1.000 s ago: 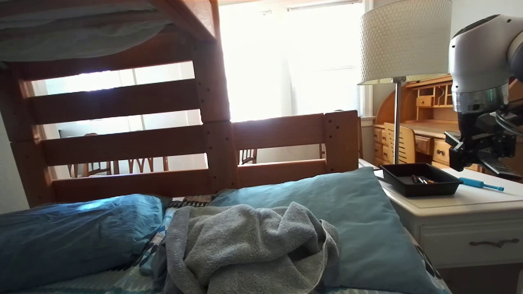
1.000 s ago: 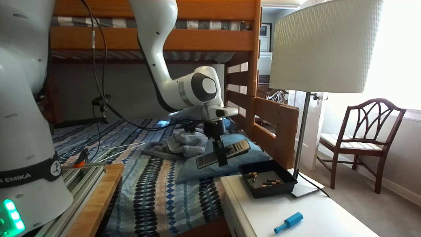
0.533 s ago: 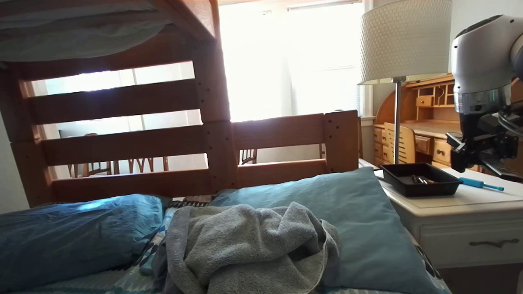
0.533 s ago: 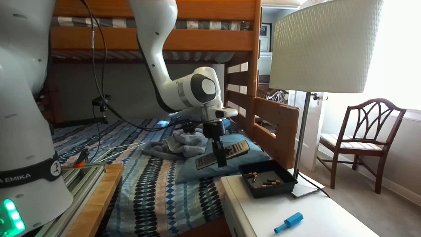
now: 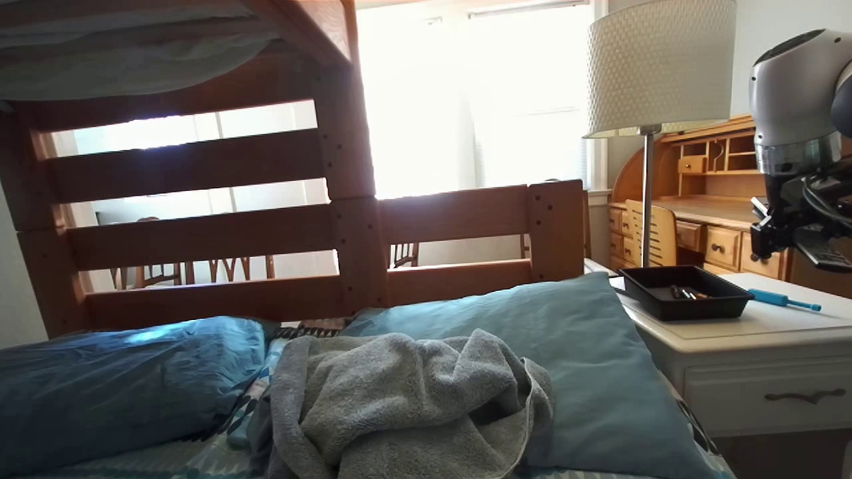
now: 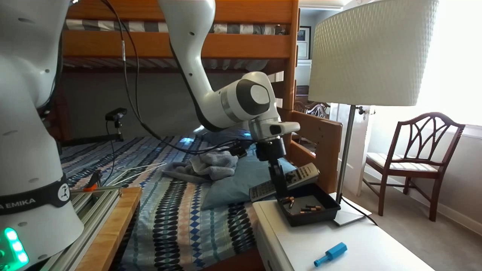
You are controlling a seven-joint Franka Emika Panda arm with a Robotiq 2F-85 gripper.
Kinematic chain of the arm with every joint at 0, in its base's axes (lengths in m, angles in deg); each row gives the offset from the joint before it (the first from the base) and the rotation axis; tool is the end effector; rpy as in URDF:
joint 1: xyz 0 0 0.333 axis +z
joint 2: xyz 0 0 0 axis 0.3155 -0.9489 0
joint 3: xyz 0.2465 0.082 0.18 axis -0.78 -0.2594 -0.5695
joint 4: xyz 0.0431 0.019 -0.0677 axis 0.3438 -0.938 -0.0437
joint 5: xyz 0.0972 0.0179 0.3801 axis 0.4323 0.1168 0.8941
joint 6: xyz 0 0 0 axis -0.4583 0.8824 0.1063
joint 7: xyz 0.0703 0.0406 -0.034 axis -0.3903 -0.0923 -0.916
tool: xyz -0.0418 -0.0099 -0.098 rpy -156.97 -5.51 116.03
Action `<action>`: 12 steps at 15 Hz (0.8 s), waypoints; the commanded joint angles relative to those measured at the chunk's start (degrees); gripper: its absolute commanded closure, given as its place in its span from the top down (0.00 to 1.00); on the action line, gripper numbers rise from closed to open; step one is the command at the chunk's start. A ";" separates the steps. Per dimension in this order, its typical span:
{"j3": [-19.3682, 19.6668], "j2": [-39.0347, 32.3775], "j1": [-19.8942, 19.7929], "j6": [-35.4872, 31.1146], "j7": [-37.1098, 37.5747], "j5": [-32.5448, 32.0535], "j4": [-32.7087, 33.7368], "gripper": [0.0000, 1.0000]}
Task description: Put the grey remote control on the nightstand.
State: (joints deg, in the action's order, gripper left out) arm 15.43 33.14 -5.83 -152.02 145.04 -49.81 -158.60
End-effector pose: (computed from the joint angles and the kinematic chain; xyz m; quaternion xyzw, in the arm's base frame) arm 0.5354 0.0218 0.1911 0.9687 -0.1495 0.1093 0.1653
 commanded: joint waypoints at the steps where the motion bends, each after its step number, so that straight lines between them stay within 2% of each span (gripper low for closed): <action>1: 1.48 -2.46 -2.80 -1.12 -1.59 -0.99 2.95 0.00; 3: 1.90 -3.27 -4.69 -1.44 -3.18 0.50 4.07 0.00; 6: -1.38 -5.27 -9.72 0.24 -12.73 9.07 6.55 0.00; 7: -1.32 -5.87 -9.67 1.30 -14.05 11.41 7.27 0.00; 8: -0.04 -6.54 -7.85 2.78 -12.20 12.86 8.10 0.00; 9: 1.95 -4.89 -6.87 0.02 -12.72 11.09 5.37 0.00; 12: 2.71 -5.54 -6.16 0.15 -12.94 11.47 5.68 0.00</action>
State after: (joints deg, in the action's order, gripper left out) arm 16.54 27.74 -13.62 -151.61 133.27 -39.96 -152.87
